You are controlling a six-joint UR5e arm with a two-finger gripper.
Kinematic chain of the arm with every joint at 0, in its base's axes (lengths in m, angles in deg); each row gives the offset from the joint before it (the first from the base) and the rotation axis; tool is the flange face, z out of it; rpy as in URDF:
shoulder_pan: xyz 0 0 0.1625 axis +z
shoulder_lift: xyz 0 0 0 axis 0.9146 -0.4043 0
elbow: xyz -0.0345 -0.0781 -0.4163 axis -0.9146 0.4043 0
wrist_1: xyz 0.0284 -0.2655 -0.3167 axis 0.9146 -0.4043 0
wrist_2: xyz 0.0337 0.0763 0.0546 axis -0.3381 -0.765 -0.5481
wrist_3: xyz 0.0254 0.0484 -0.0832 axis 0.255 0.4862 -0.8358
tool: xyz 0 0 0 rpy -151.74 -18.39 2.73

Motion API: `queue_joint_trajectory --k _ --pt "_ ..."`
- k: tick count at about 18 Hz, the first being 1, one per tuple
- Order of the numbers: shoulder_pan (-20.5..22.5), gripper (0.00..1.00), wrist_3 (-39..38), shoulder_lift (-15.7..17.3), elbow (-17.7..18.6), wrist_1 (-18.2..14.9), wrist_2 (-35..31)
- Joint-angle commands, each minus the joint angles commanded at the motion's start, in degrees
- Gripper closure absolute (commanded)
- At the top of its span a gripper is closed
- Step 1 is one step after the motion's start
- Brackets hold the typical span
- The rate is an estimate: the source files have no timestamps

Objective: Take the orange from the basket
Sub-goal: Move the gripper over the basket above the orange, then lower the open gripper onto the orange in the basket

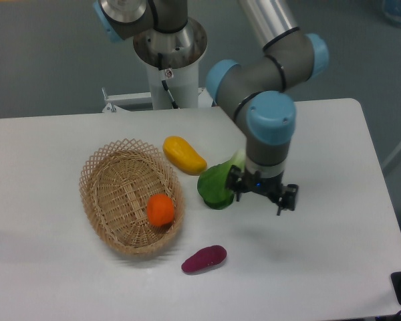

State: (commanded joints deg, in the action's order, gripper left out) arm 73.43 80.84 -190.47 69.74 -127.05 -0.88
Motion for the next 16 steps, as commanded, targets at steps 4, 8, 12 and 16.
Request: queue_joint_trajectory --k 4,8,12,16 --pt "-4.75 0.0 -5.36 0.79 2.47 -0.09 0.27" --pt "-8.27 0.0 -11.95 2.2 5.45 -0.26 4.84" --pt "-9.24 0.0 -12.58 2.9 7.74 -0.26 4.49" --pt "-10.12 0.0 -14.16 2.38 8.27 -0.26 4.31"
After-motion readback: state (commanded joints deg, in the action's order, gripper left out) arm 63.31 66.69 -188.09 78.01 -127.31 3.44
